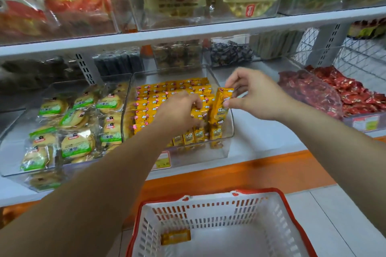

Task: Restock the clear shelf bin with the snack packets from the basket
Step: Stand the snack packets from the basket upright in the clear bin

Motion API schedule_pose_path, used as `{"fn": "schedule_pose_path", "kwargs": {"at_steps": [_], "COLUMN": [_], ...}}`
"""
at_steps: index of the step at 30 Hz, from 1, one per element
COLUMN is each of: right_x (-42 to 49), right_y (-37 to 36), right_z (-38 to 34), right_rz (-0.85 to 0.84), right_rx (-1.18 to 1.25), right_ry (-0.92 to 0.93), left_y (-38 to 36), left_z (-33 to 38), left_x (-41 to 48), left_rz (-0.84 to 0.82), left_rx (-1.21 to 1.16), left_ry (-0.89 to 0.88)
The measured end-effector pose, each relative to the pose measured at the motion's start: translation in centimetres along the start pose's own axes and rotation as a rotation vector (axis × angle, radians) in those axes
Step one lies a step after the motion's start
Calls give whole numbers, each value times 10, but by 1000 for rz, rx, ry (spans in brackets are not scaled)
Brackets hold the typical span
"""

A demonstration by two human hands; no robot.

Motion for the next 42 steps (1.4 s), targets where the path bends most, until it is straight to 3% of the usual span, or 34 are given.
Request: {"fn": "schedule_pose_path", "kwargs": {"at_steps": [7, 12, 18, 25, 33, 39, 42], "right_x": [26, 31, 31, 34, 37, 25, 18], "right_y": [-48, -41, -64, -52, -87, -92, -80], "right_z": [-15, -16, -18, -26, -9, -11, -24], "right_rz": [-125, -67, -121, -55, -59, -42, -25], "right_rx": [-337, -438, -684, -720, -1084, -1204, -1093], "right_ry": [79, 87, 76, 105, 120, 119, 89], "left_y": [-12, -15, -7, -7, -11, -11, 13], "left_z": [-28, -36, -28, -31, -35, -25, -10], "left_x": [-4, -12, -11, -14, -13, -15, -19], "left_rz": [104, 79, 55, 103, 148, 100, 101], "left_rx": [-70, -95, 27, -9, -58, 9, -12], "left_ry": [-48, -45, -107, -104, -82, -37, -7]}}
Point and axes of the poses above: each hand's wrist, its own x-axis towards the middle knuckle, its own y-axis out of the back of the hand, z = x × y, the point moved 8 cm from there along x, towards the middle knuckle, and after that the axes turned 11 degrees about -y, right-handed, at the moved point
